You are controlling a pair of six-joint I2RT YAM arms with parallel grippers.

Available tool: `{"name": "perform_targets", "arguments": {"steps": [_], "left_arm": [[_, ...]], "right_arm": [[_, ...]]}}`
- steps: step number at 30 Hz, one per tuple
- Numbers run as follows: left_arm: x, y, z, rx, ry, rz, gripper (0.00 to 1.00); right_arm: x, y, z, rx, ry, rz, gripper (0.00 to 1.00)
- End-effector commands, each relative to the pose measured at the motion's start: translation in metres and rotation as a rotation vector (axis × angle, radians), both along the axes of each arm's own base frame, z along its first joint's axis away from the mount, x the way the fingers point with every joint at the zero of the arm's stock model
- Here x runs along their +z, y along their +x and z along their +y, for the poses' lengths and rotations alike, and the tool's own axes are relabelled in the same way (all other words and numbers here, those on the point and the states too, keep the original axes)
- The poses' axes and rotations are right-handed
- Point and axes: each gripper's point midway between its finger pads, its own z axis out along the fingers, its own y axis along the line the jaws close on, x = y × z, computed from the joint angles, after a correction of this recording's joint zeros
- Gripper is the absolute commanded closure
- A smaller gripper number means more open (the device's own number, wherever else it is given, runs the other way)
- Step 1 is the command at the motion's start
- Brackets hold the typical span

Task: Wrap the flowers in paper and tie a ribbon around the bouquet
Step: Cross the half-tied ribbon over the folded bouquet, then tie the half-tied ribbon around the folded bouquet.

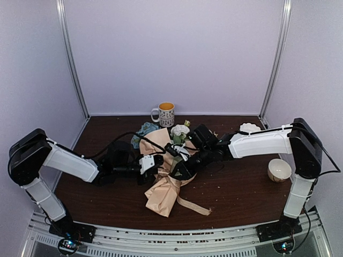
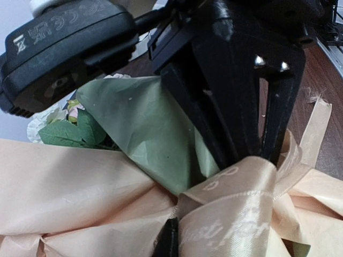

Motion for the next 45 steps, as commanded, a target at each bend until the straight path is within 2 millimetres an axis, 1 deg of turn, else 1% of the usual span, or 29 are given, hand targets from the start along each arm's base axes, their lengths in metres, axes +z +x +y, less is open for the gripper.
{"name": "perform_targets", "arguments": {"steps": [1,4,7,9,15,17,18,20,23,25,29,33,36,40,43,45], "left_arm": [[0.02,0.005,-0.001,0.016,-0.062,-0.039,1.0],[0.02,0.004,-0.001,0.015,-0.067,-0.037,1.0],[0.019,0.004,-0.001,0.016,-0.066,-0.032,1.0],[0.019,0.004,-0.001,0.016,-0.066,-0.031,1.0],[0.022,0.005,-0.001,0.022,-0.07,-0.037,1.0],[0.024,0.005,0.0,0.027,-0.073,-0.041,1.0],[0.026,0.006,0.001,0.033,-0.077,-0.046,1.0],[0.029,0.006,0.005,0.051,-0.083,-0.057,1.0],[0.031,0.006,0.013,0.082,-0.078,-0.075,1.0],[0.028,0.006,0.016,0.09,-0.06,-0.072,1.0],[0.022,0.003,0.026,0.119,-0.027,-0.055,1.0],[0.014,0.0,0.035,0.14,0.001,-0.04,1.0],[0.007,0.001,0.038,0.154,0.036,-0.021,1.0],[0.002,0.002,0.043,0.18,0.058,-0.009,1.0],[-0.002,0.001,0.045,0.184,0.073,0.001,1.0],[-0.007,0.003,0.048,0.201,0.101,0.015,1.0]], "right_arm": [[0.008,-0.003,0.009,0.017,0.044,0.009,0.83],[0.011,-0.006,0.013,0.032,0.064,0.023,0.8],[0.011,-0.007,0.016,0.043,0.071,0.029,0.8],[0.008,-0.005,0.018,0.041,0.064,0.031,0.81],[0.003,-0.005,0.019,0.042,0.051,0.034,0.88],[0.003,-0.005,0.017,0.042,0.045,0.03,0.97],[0.004,-0.005,0.016,0.039,0.039,0.023,1.0],[0.005,-0.001,0.011,0.02,0.017,0.001,1.0],[0.014,0.003,0.004,-0.006,0.02,-0.026,1.0],[0.021,0.006,0.0,-0.025,0.022,-0.046,1.0],[0.026,0.011,-0.01,-0.066,0.009,-0.065,1.0],[0.022,0.013,-0.018,-0.09,-0.029,-0.077,1.0],[0.021,0.016,-0.021,-0.102,-0.045,-0.085,1.0],[0.02,0.021,-0.026,-0.127,-0.074,-0.102,1.0],[0.02,0.021,-0.027,-0.128,-0.08,-0.103,1.0],[0.017,0.025,-0.032,-0.152,-0.118,-0.122,1.0]]}}
